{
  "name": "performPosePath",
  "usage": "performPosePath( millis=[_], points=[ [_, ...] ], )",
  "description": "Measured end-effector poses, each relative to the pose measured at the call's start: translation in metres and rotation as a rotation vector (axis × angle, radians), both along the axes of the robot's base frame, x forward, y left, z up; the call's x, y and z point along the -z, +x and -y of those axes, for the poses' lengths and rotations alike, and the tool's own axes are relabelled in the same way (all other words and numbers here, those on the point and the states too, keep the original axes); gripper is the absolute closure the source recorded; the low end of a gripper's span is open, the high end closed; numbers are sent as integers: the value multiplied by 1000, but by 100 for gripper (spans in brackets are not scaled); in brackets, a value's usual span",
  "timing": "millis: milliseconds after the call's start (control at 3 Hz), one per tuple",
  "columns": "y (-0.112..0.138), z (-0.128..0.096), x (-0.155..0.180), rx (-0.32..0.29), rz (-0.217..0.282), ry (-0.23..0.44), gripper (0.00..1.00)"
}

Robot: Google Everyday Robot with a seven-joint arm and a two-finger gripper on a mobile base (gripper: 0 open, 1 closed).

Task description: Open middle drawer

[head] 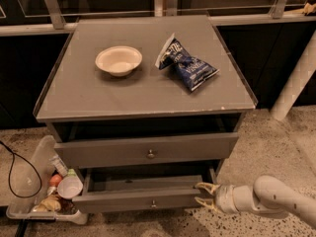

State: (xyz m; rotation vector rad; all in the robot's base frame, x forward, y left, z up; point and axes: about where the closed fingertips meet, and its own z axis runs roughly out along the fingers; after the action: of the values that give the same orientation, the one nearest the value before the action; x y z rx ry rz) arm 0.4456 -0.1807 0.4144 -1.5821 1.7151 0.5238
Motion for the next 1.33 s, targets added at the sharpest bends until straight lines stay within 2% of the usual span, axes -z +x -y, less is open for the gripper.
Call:
performPosePath(
  millis=[333,667,1000,1333],
  points=[
    [1,1,-8,0,0,0,100],
    [2,3,-13,0,0,0,100],
    [2,3,-13,0,0,0,81],
    [2,3,-13,0,0,0,58]
  ],
)
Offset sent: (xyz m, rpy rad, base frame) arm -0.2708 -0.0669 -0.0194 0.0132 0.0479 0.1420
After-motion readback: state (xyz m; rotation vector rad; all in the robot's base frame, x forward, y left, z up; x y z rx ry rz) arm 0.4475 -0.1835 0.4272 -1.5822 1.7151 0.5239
